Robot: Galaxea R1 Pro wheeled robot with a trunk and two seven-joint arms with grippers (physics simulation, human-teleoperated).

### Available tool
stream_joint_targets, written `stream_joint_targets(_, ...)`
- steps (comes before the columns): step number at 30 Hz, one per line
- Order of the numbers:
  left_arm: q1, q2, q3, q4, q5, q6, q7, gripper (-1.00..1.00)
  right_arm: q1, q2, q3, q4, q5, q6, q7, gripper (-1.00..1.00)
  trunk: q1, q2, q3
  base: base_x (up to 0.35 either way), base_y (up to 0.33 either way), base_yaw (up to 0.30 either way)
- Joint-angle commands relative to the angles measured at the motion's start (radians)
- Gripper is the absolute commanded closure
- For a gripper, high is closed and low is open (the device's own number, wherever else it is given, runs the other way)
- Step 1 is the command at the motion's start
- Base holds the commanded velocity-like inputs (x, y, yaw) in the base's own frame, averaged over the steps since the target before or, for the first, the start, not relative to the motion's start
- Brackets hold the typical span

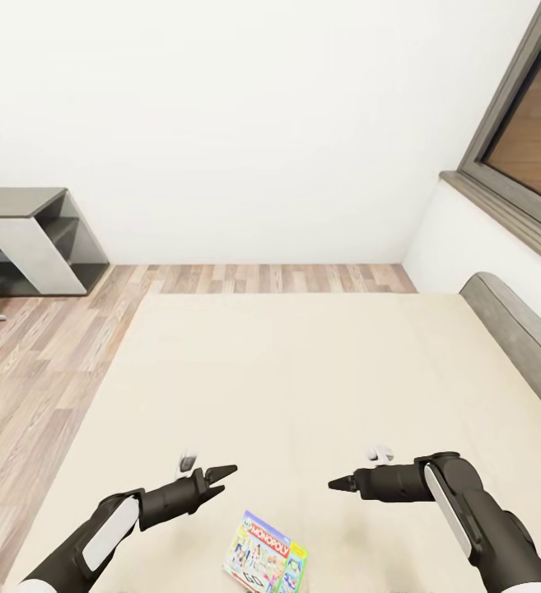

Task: Put all the toys in the child's room - the three board games (two on the bed and one on the table), the two jigsaw puzzles on the table, and the tennis ball on the table - inside the toy box on the table in the child's room.

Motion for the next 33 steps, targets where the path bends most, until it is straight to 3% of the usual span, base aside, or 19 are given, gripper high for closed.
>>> stream_joint_targets(1, -0.002, 0.001, -0.004, 0.001, 0.009, 0.007, 0.001, -1.00, -0.001, -0.001, 0.002, -0.001, -0.010, 0.008, -0.006, -1.00, 0.000, -0.002, -0.003, 0.000, 0.000, 0.000)
stream_joint_targets(7, -0.009, 0.000, -0.007, 0.011, 0.007, 0.008, -0.001, -1.00, -0.001, 0.000, 0.002, 0.000, -0.010, 0.008, -0.007, -1.00, 0.000, -0.002, -0.013, 0.000, 0.000, 0.000)
stream_joint_targets(15, -0.030, -0.008, -0.008, 0.070, -0.036, 0.009, -0.003, -1.00, -0.017, 0.004, 0.002, 0.013, -0.008, 0.008, -0.013, -1.00, 0.000, -0.002, -0.026, 0.000, 0.000, 0.000)
stream_joint_targets(33, -0.078, -0.018, -0.010, 0.211, -0.092, 0.001, -0.002, -1.00, -0.034, 0.006, 0.002, 0.039, -0.008, 0.008, -0.016, -1.00, 0.000, -0.002, -0.055, 0.000, 0.000, 0.000)
